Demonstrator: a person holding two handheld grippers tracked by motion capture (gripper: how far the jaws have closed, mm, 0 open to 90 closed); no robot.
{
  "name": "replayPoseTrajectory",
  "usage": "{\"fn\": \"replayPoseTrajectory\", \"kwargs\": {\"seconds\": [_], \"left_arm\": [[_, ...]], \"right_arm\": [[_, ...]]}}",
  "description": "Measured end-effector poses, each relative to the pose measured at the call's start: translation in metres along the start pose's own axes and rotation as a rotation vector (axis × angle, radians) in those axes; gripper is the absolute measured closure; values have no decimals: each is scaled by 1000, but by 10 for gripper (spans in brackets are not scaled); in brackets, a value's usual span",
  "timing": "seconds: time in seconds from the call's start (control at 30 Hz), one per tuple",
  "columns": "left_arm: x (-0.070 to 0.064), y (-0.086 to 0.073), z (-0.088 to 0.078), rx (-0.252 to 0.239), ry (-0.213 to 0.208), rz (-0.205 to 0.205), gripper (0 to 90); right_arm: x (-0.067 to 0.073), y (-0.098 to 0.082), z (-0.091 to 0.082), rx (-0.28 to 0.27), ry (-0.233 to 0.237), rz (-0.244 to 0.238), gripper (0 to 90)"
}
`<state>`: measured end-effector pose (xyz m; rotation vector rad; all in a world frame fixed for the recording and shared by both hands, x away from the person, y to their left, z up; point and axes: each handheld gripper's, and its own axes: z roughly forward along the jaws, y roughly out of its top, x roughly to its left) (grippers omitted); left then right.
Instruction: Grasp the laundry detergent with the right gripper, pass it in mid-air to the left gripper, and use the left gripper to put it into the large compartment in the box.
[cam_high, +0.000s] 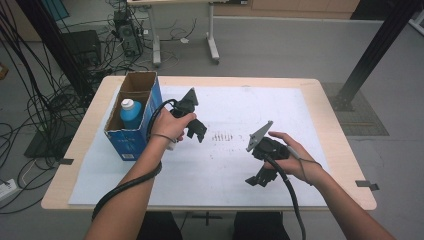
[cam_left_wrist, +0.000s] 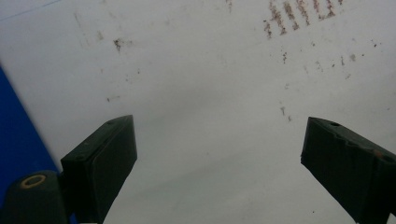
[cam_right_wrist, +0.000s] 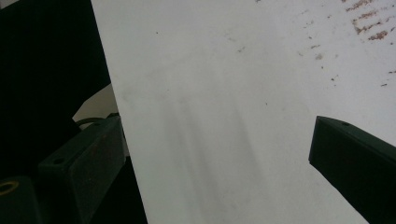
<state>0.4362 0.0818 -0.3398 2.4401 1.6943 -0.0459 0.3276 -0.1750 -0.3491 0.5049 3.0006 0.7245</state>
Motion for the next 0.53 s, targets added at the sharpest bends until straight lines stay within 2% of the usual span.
{"fn": "replayPoseTrajectory", "kwargs": {"seconds": [0.3,0.53], "left_arm": [[-1,-5,1,-1,-4,-4,111],[-2,-10,-1,-3,-9,2,112]], "right_arm": [[4,2,-2,3,-5,-2,36],[9,1,-7,5,-28,4,36]]}}
